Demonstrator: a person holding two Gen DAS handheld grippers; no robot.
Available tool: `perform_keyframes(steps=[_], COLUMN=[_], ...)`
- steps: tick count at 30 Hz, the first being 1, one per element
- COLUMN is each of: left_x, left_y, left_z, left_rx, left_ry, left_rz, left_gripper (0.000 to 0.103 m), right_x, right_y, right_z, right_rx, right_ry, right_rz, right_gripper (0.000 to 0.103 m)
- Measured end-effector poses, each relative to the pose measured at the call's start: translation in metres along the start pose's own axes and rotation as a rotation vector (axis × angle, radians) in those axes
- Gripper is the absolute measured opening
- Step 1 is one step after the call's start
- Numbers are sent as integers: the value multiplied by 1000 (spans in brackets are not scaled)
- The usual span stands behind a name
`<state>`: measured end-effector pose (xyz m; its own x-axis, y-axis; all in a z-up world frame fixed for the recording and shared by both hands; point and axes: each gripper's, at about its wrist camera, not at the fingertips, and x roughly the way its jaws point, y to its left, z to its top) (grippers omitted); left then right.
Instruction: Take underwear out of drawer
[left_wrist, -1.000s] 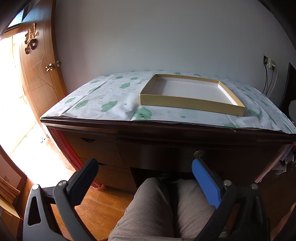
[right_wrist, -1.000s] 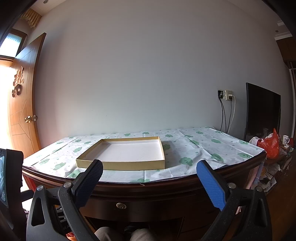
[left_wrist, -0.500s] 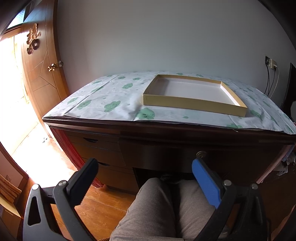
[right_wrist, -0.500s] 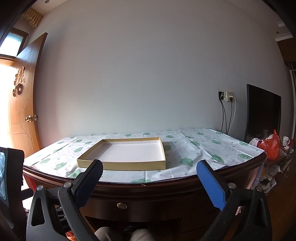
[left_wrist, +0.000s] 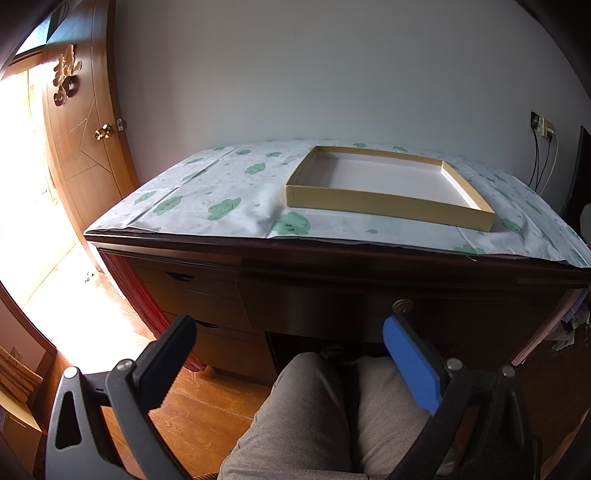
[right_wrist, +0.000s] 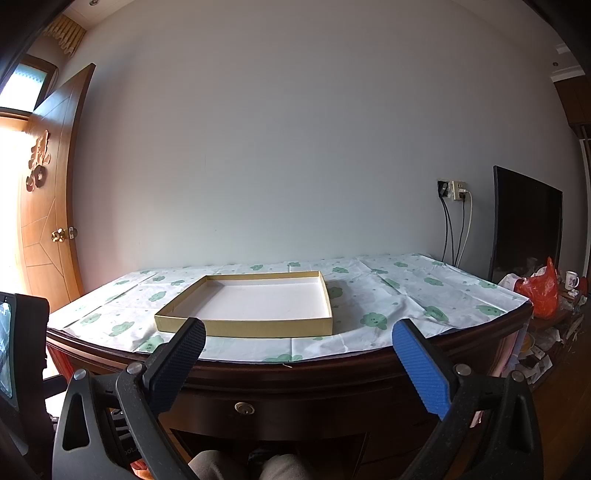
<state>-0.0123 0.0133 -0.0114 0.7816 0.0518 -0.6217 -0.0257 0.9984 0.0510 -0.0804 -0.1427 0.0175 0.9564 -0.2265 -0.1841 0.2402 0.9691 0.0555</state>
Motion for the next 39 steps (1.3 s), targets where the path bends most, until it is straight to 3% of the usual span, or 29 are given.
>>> perform_keyframes(steps=[31, 36, 39], left_x=[17, 29, 41], left_y=[-1, 18, 44], left_z=[1, 2, -5], left_rx=[-18, -24, -48], left_ry=[47, 21, -5], left_rz=[-17, -77, -95], left_gripper=[103, 103, 102], right_x=[15, 22, 31], right_y=[-11, -18, -28], right_z=[-10, -13, -22], right_rx=[31, 23, 20], right_ry=[40, 35, 28], right_rz=[-16, -10, 46], right_gripper=[102, 102, 102])
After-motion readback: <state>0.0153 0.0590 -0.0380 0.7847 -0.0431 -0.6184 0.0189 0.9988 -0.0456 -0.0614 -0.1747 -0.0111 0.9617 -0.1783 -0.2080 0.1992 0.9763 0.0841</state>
